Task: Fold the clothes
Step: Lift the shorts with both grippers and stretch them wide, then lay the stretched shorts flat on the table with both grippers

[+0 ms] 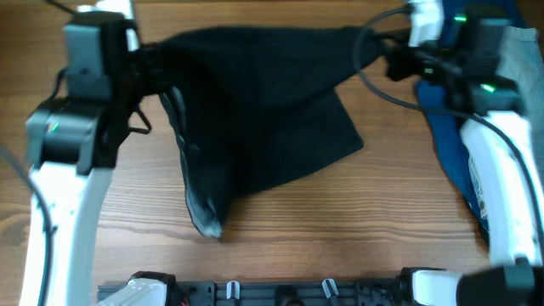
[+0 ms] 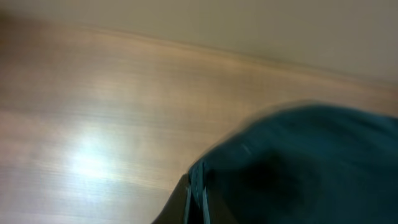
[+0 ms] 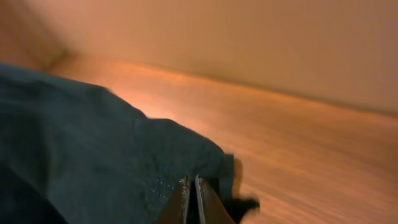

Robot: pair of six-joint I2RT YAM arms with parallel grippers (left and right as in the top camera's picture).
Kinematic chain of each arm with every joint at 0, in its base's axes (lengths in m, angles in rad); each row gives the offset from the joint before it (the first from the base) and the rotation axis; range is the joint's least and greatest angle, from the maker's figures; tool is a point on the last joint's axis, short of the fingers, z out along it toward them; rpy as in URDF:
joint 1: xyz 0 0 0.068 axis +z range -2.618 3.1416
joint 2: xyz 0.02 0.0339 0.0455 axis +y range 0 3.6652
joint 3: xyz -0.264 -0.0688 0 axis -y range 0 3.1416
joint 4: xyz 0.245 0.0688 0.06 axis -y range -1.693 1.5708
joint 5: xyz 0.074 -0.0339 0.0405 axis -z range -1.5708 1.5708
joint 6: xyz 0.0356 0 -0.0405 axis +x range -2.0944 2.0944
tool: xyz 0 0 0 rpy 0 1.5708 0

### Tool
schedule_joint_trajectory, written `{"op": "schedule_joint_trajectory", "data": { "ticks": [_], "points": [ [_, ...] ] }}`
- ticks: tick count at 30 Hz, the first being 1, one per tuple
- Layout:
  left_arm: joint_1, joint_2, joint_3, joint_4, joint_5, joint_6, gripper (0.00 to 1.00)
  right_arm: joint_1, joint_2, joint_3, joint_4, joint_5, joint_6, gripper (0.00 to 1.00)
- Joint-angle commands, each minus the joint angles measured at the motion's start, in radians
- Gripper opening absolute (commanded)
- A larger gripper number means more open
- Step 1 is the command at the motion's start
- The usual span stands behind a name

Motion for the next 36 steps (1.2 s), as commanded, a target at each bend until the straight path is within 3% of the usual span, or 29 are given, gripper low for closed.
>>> {"op": "schedule_joint_trajectory", "data": {
  "ticks": [1, 6, 13, 19, 22, 28, 32, 36],
  "points": [
    [0.047, -0.114, 0.009, 0.107, -0.072, 0.002, 0.04, -0.092, -0.148, 0.011, -0.019, 0.011, 0.040, 0.04],
    [0.050, -0.229, 0.009, 0.215, -0.061, 0.001, 0.04, -0.200, -0.361, 0.014, -0.061, 0.011, 0.082, 0.04],
    [-0.019, -0.407, 0.010, 0.209, 0.077, 0.000, 0.04, -0.309, -0.626, 0.040, -0.209, 0.013, 0.080, 0.04],
    [-0.113, -0.505, 0.010, 0.175, 0.082, 0.000, 0.04, -0.325, -0.671, 0.173, -0.433, 0.063, 0.052, 0.04],
    [-0.116, -0.492, 0.010, 0.122, 0.058, 0.001, 0.04, -0.325, -0.666, 0.195, -0.463, 0.077, 0.052, 0.04],
    [-0.116, -0.301, 0.010, 0.035, -0.055, 0.001, 0.04, -0.325, -0.485, 0.195, -0.483, 0.047, 0.051, 0.04],
    [-0.084, -0.119, 0.010, 0.069, -0.114, 0.001, 0.04, -0.302, -0.252, 0.195, -0.464, -0.011, 0.025, 0.04],
    [-0.020, 0.092, 0.010, 0.185, -0.114, 0.001, 0.04, -0.206, 0.017, 0.195, -0.333, -0.007, 0.028, 0.04]
  ]
}}
